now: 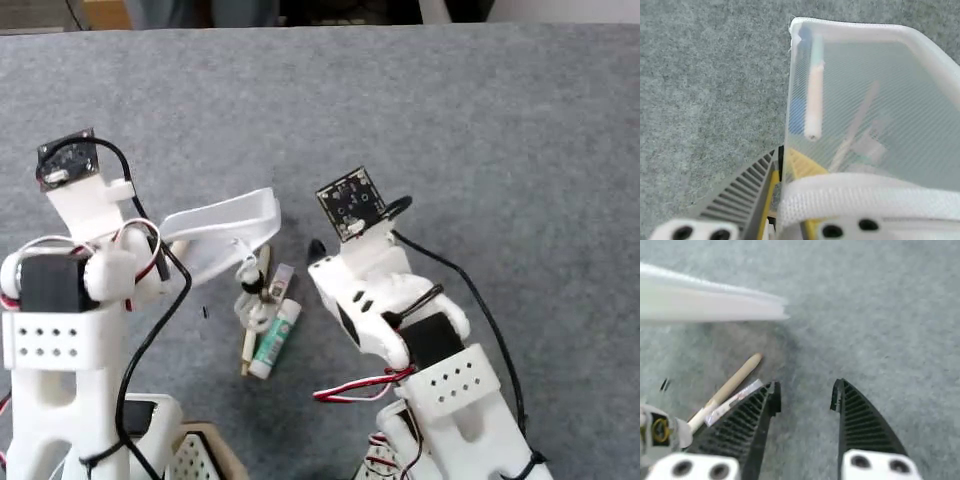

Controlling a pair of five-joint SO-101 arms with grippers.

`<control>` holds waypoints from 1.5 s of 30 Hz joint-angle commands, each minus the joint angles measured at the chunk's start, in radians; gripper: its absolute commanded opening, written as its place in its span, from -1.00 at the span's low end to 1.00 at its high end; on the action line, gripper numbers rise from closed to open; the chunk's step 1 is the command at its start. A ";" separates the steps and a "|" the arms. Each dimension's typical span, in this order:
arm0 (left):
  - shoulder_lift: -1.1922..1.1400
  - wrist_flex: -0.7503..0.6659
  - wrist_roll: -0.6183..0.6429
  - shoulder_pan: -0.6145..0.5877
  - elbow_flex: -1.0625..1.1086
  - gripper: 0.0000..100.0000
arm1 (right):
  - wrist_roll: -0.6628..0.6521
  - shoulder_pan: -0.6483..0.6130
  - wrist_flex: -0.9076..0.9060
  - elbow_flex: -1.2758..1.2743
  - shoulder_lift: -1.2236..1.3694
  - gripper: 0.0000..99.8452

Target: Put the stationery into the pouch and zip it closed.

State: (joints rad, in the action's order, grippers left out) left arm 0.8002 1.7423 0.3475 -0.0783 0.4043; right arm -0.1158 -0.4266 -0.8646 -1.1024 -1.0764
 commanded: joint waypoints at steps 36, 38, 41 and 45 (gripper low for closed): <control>-0.072 0.015 0.006 -0.194 -0.068 -0.94 | 0.356 -0.218 0.239 0.320 0.823 -0.65; -0.071 0.015 0.006 -0.194 -0.068 -0.94 | 0.420 -0.221 0.233 0.392 0.906 -0.65; -0.068 0.015 0.006 -0.194 -0.068 -0.94 | 0.457 -0.216 0.233 0.467 1.017 -0.65; -0.064 0.015 0.006 -0.194 -0.068 -0.94 | 0.459 -0.216 0.233 0.544 1.142 -0.65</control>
State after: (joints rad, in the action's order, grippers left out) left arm 0.7342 1.7423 0.3491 -0.2516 0.3629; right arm 0.3291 -0.6337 -0.6268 -0.6483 0.0084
